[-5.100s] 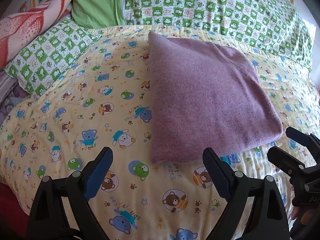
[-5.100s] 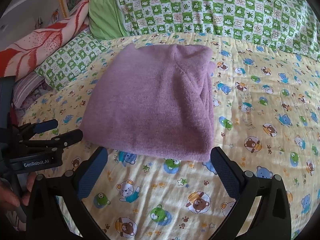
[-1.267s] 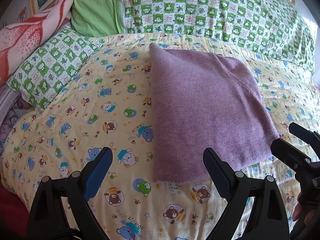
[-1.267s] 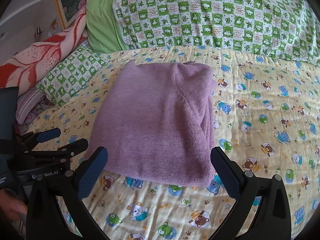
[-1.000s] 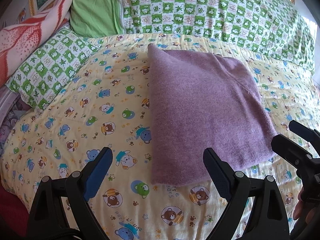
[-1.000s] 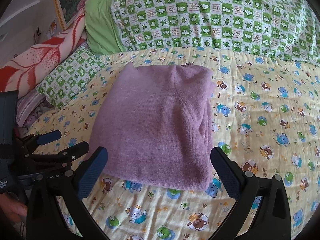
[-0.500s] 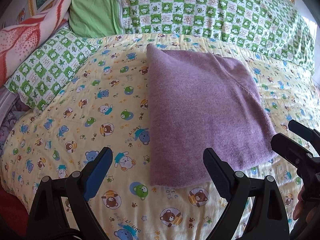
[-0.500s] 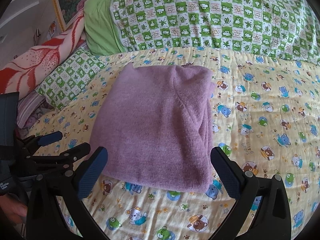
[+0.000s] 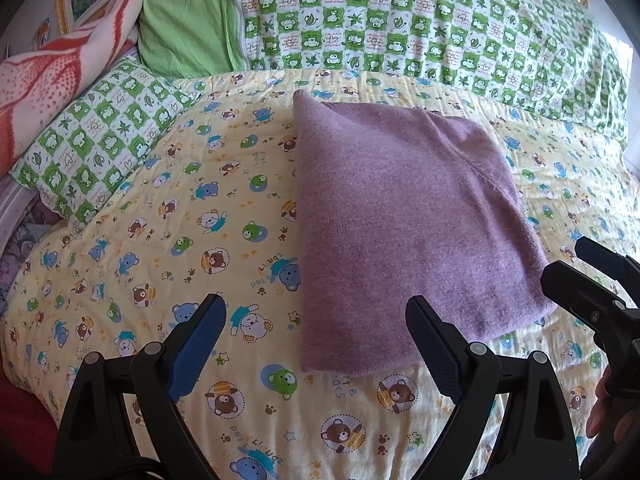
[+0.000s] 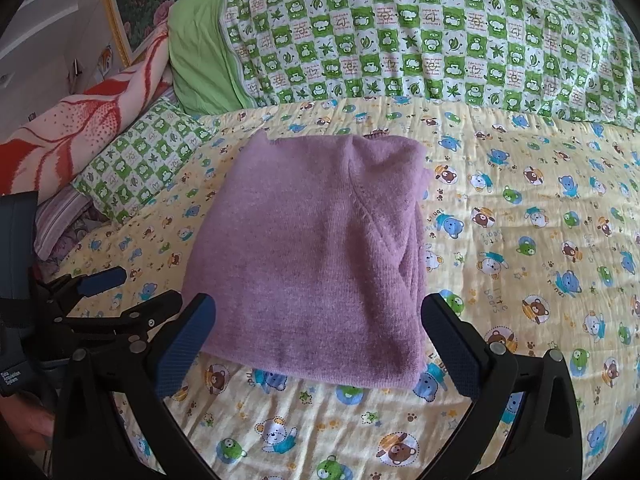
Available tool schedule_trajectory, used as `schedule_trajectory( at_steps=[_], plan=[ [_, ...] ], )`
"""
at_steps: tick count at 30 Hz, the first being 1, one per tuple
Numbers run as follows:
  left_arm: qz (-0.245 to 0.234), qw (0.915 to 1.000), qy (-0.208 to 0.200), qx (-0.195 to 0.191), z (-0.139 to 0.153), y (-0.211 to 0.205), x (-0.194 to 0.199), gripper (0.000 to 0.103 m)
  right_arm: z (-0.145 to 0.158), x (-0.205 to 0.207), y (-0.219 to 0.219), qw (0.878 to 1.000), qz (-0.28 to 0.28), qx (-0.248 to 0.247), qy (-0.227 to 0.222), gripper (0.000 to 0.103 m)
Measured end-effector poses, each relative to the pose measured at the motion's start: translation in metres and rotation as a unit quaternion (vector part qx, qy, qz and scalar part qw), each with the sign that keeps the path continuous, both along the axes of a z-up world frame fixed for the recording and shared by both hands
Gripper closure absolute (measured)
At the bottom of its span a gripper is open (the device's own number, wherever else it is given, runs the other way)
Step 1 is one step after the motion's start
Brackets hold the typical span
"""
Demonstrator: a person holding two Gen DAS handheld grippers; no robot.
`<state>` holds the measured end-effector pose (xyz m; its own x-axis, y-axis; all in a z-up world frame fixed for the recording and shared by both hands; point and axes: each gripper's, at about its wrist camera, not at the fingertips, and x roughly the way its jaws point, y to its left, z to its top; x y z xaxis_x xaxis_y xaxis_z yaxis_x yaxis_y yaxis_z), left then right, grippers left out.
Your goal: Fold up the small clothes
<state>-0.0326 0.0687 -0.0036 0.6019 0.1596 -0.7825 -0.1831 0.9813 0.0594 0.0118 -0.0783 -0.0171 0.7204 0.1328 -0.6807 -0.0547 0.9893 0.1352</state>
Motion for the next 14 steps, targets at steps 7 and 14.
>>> schedule_trajectory(
  at_steps=[7, 14],
  plan=[
    [-0.001, 1.0, -0.001, 0.0, 0.0003, 0.0006, -0.0011, 0.011, 0.0014, -0.0004, 0.0001, 1.0, -0.002, 0.002, 0.0, 0.001],
    [-0.003, 1.0, -0.007, 0.001, 0.0027, 0.0021, -0.0022, 0.011, 0.0011, 0.0003, -0.0004, 1.0, -0.008, 0.008, 0.002, 0.001]
  ],
)
